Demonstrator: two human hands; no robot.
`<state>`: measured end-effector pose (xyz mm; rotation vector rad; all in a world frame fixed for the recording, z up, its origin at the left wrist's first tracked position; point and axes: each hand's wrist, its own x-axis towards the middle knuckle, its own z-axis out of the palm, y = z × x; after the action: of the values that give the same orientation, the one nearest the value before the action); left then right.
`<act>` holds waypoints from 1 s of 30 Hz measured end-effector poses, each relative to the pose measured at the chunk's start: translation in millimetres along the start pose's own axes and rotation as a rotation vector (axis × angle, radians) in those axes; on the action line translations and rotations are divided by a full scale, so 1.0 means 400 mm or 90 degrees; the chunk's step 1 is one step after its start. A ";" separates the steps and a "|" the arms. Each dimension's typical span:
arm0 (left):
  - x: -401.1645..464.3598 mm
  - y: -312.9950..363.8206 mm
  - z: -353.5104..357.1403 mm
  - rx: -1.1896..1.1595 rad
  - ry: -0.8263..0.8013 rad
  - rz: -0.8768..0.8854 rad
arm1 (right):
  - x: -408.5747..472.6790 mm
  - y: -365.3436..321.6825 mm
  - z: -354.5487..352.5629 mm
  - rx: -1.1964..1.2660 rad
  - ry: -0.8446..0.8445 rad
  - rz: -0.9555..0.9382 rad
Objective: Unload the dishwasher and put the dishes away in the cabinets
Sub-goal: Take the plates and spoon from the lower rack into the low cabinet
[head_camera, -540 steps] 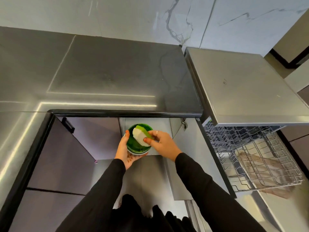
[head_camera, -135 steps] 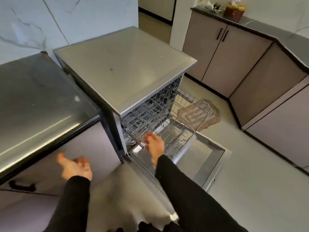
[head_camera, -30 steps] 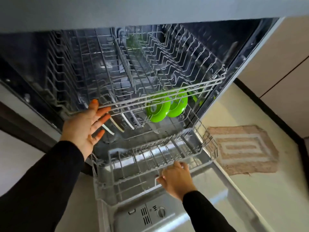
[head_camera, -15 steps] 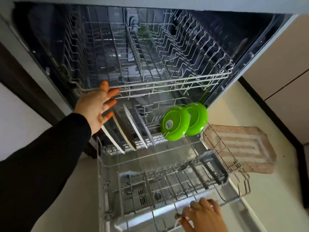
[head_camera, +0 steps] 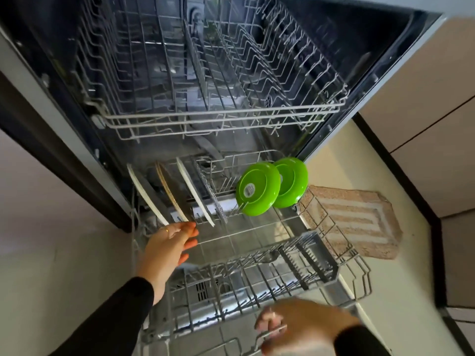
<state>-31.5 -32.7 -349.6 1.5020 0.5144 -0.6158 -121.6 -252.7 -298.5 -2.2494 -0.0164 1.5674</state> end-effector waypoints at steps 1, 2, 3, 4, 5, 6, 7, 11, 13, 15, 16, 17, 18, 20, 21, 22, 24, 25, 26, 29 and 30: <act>0.003 -0.004 0.003 0.009 -0.005 -0.001 | 0.010 0.019 -0.032 0.046 -0.013 -0.012; 0.009 -0.007 0.007 0.017 -0.009 -0.004 | 0.026 0.031 -0.074 0.087 0.018 -0.023; 0.015 -0.007 0.009 0.024 -0.010 -0.007 | 0.058 0.047 -0.110 0.158 0.102 -0.034; 0.025 -0.011 0.013 0.027 -0.010 -0.012 | 0.111 0.071 -0.141 0.276 0.238 -0.045; 0.037 -0.016 0.020 0.027 -0.007 -0.017 | 0.166 0.097 -0.174 0.444 0.390 -0.050; 0.048 -0.020 0.026 0.026 -0.004 -0.020 | 0.222 0.115 -0.207 0.636 0.513 -0.045; 0.057 -0.023 0.033 0.025 -0.005 -0.019 | 0.275 0.129 -0.235 0.805 0.587 -0.035; 0.086 -0.038 0.064 0.080 -0.063 0.022 | 0.427 0.133 -0.266 0.972 0.550 0.009; 0.101 -0.039 0.075 0.127 -0.091 0.052 | 0.475 0.127 -0.263 0.946 0.609 0.002; 0.121 -0.036 0.086 0.168 -0.105 0.077 | 0.513 0.125 -0.257 0.928 0.650 -0.015; 0.132 -0.033 0.093 0.179 -0.105 0.087 | 0.527 0.129 -0.256 0.920 0.666 -0.015; 0.143 -0.029 0.101 0.186 -0.101 0.096 | 0.540 0.136 -0.255 0.909 0.678 -0.009; 0.151 -0.025 0.109 0.196 -0.097 0.107 | 0.546 0.140 -0.252 0.900 0.683 0.001; 0.163 -0.020 0.125 0.226 -0.101 0.130 | 0.553 0.164 -0.237 0.908 0.677 0.003; 0.167 -0.018 0.133 0.243 -0.113 0.145 | 0.545 0.175 -0.228 0.920 0.664 -0.007; 0.169 -0.017 0.140 0.262 -0.132 0.163 | 0.528 0.185 -0.219 0.935 0.648 -0.024; 0.175 -0.010 0.152 0.318 -0.171 0.214 | 0.475 0.201 -0.210 0.967 0.628 -0.091; 0.181 -0.006 0.159 0.363 -0.187 0.249 | 0.444 0.210 -0.209 0.973 0.630 -0.134; 0.189 -0.002 0.167 0.423 -0.201 0.290 | 0.403 0.218 -0.208 0.968 0.637 -0.175; 0.202 0.035 0.193 0.588 -0.183 0.504 | 0.277 0.235 -0.206 0.877 0.639 -0.262; 0.202 0.055 0.203 0.639 -0.169 0.601 | 0.230 0.231 -0.201 0.780 0.651 -0.273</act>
<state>38.5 -119.0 -385.2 2.2783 -0.8339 -0.2798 -34.5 -341.7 -387.6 -1.5488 0.5355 -0.0476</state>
